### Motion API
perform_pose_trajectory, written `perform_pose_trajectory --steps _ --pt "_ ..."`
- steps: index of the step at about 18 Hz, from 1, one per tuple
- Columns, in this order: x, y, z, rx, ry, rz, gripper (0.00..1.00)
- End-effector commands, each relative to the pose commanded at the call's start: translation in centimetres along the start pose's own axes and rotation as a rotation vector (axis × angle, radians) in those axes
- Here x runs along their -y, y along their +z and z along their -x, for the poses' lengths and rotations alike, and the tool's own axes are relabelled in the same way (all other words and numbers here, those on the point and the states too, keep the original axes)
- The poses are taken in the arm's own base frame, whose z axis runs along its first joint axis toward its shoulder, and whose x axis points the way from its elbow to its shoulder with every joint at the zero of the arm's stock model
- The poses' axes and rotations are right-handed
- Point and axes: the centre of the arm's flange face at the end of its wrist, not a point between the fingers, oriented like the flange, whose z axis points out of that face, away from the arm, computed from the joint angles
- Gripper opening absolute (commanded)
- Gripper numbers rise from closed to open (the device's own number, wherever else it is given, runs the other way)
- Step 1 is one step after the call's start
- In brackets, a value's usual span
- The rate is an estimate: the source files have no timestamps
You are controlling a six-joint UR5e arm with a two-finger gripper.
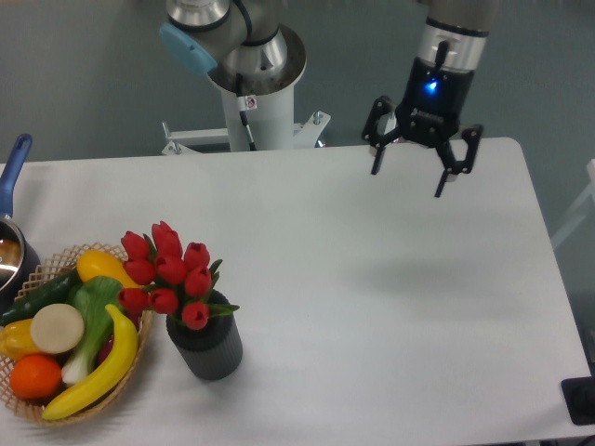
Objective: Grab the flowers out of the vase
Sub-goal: 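Move the open gripper down toward the red tulips in the black vase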
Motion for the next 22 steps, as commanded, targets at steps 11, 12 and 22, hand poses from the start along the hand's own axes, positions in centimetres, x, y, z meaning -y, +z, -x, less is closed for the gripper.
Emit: perform_pose_trajectory --steps 11,12,22 --pt "2.2 5.2 -5.4 -0.043 0.149 -0.087 1.00" --pt "2.2 5.3 -5.4 -0.047 0.157 -0.093 1.00" --pt "4.6 11.3 -7.4 -0.149 0.326 -0.169 1.00"
